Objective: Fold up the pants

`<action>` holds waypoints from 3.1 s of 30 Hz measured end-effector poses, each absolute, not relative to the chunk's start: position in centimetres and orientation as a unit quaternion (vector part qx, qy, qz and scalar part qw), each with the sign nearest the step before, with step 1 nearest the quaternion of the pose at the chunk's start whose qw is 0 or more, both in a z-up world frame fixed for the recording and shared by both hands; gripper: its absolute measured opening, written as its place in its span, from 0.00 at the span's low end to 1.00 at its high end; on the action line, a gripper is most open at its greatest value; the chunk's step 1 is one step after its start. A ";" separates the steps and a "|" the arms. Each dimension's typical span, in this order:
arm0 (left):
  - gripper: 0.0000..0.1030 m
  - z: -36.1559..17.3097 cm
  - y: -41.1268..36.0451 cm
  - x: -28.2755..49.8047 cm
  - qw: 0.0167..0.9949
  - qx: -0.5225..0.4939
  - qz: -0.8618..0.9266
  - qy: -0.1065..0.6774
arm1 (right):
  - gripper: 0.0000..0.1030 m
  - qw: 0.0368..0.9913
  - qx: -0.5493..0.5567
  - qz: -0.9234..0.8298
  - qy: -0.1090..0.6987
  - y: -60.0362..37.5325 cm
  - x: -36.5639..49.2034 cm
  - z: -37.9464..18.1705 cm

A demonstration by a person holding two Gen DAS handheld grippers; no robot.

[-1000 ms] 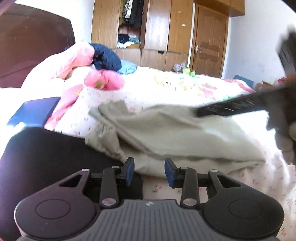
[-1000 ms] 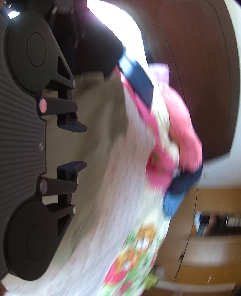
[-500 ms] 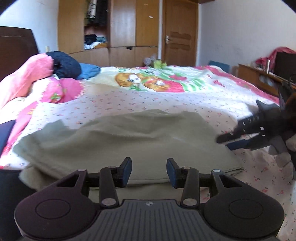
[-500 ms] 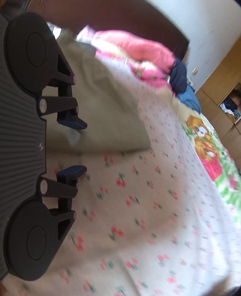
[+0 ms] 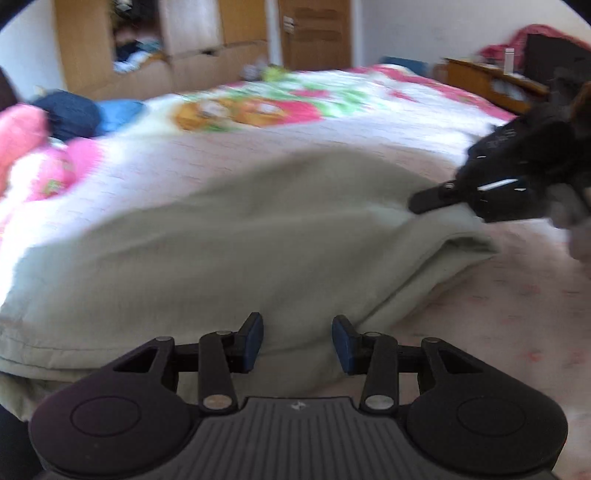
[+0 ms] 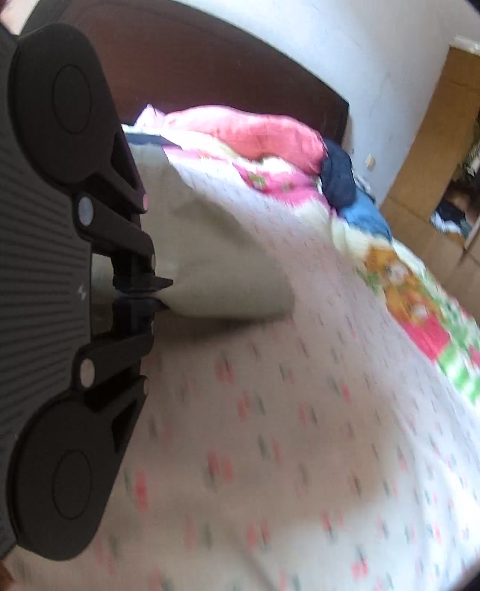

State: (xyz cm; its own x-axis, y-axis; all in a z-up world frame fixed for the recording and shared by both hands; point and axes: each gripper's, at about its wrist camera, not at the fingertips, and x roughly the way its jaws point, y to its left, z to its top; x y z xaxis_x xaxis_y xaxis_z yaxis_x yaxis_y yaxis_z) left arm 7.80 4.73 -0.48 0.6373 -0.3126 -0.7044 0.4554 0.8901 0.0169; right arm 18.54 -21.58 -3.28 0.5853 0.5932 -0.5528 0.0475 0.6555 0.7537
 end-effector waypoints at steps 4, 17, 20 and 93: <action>0.52 -0.9 -0.8 5.9 0.879 0.116 -0.282 0.367 | 0.04 0.815 0.343 0.127 0.449 -26.1 16.7 -3.1; 0.53 2.3 3.6 7.6 0.925 0.111 -0.197 0.306 | 0.10 0.894 0.148 0.180 0.382 -20.4 19.8 4.2; 0.53 1.0 5.6 9.2 0.933 0.119 -0.143 0.309 | 0.12 0.879 0.057 0.216 0.421 -15.1 23.5 2.8; 0.62 -0.3 2.9 8.8 0.934 0.092 -0.143 0.315 | 0.34 0.816 0.341 0.179 0.431 -25.6 15.5 -4.5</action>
State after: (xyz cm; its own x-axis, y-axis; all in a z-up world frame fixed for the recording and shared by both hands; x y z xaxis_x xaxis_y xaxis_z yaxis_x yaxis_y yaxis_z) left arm 8.82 2.89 -0.27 0.7609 -0.2099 -0.6140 0.3251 0.9422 0.0809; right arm 15.51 -25.58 -4.49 0.5648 0.5856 -0.5815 0.0025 0.7034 0.7108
